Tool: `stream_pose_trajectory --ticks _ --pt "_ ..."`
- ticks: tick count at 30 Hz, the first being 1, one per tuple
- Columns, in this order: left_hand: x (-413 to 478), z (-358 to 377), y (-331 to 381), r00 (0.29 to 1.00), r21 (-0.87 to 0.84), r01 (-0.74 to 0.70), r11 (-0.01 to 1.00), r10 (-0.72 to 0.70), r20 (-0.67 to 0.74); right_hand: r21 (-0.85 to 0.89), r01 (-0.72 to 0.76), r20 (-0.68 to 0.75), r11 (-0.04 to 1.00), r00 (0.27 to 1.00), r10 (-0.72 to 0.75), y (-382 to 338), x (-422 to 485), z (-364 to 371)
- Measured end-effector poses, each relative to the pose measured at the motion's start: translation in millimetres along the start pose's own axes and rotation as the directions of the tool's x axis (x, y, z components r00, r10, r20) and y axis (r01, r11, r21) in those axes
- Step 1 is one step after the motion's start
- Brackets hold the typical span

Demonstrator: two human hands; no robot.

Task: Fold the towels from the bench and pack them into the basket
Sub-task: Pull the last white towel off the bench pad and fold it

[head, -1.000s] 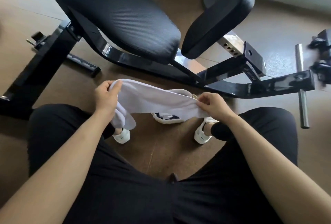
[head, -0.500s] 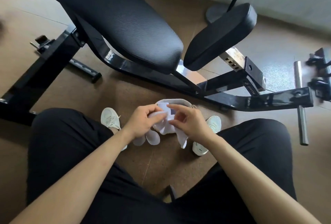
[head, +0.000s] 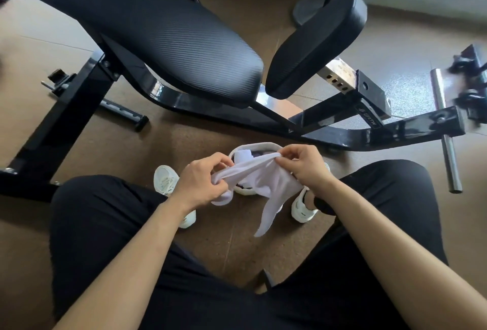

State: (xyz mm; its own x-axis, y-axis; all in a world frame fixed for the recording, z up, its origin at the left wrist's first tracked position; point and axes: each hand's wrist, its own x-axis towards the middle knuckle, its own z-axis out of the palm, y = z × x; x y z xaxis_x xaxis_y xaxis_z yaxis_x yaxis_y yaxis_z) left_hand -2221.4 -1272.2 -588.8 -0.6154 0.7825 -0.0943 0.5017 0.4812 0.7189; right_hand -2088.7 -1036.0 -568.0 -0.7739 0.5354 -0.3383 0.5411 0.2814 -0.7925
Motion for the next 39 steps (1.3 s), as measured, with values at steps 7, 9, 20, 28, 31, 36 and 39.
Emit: stream_pose_trajectory --ticks 7,9,20,28,31,36,39 --pt "-2 -4 -5 0.996 0.032 0.010 0.999 -0.007 -0.088 0.226 -0.076 -0.070 0.971 0.993 0.094 9 0 -18" --pt "-1 -4 -4 0.995 -0.011 0.035 0.999 -0.036 -0.098 0.269 -0.096 -0.064 0.958 0.991 0.117 9 -1 -19" --pt "11 9 37 0.941 -0.638 0.264 0.723 -0.338 0.006 0.519 -0.074 -0.033 0.852 0.994 0.107 -11 -16 8" --pt "10 20 50 0.967 -0.807 0.204 0.554 -0.240 0.080 0.621 0.008 0.070 0.784 0.995 -0.066 -24 -30 31" --pt "7 19 45 0.979 -0.810 0.146 0.568 -0.199 0.038 0.430 0.187 -0.023 0.883 0.980 -0.197 -23 -29 33" --pt "10 20 46 0.974 -0.827 0.127 0.547 -0.228 -0.002 0.188 0.406 -0.112 0.894 0.913 -0.391 -27 -23 37" --pt "11 19 49 0.974 -0.805 0.119 0.581 -0.225 -0.019 0.054 0.498 -0.162 0.865 0.859 -0.485 -24 -20 37"
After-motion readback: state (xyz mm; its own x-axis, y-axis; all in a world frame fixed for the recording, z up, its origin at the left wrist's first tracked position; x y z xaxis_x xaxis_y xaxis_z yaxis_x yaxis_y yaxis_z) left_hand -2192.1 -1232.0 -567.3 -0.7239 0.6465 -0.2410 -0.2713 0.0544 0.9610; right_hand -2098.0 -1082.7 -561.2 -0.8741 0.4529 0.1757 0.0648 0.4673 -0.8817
